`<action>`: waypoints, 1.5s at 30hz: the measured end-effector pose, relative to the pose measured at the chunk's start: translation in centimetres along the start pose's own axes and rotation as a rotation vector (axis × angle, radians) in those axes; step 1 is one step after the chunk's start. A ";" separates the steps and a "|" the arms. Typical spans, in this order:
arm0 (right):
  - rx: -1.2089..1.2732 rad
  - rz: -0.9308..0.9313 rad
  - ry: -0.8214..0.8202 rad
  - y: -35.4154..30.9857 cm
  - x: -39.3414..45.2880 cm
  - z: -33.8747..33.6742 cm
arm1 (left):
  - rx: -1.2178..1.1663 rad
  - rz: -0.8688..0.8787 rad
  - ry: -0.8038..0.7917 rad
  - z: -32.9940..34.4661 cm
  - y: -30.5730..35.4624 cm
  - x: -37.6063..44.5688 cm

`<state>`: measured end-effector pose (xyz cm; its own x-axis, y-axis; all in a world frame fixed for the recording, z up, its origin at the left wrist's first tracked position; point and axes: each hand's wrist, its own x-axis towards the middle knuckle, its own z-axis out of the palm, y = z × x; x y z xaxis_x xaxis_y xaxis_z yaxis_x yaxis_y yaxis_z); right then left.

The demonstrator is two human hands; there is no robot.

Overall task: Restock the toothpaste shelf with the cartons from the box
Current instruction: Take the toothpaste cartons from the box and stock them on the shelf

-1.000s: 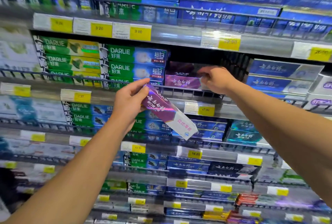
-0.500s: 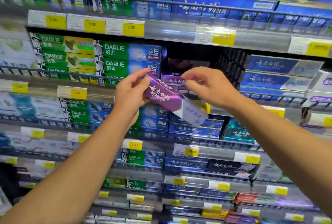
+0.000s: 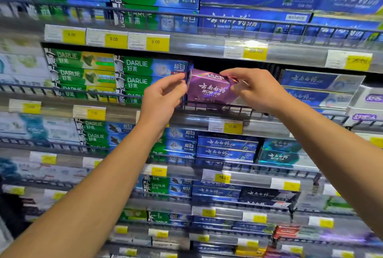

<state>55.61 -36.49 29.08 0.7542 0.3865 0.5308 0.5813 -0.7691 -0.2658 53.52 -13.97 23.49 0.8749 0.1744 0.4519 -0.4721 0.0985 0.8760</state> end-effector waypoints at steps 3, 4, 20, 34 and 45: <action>-0.045 0.028 0.023 0.7 0.6 0.4 | 0.012 -0.031 0.035 -1.0 0.0 0.0; -0.059 0.049 0.021 1.1 0.8 0.7 | 0.016 -0.032 0.038 -1.2 0.0 0.1; -0.213 0.186 -0.177 3.0 4.2 4.5 | 0.073 -0.071 -0.002 -2.4 -0.1 -0.1; -0.190 0.141 0.139 2.4 -1.0 5.2 | 0.084 -0.187 -0.055 -2.3 -3.1 -3.2; -0.073 0.276 0.008 1.9 -18.6 12.1 | 0.281 -0.381 -0.291 0.2 -12.3 -13.5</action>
<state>46.39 -38.93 8.99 0.8780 0.1539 0.4532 0.3310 -0.8792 -0.3428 47.58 -17.70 6.65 0.9907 -0.1041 0.0877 -0.1046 -0.1702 0.9798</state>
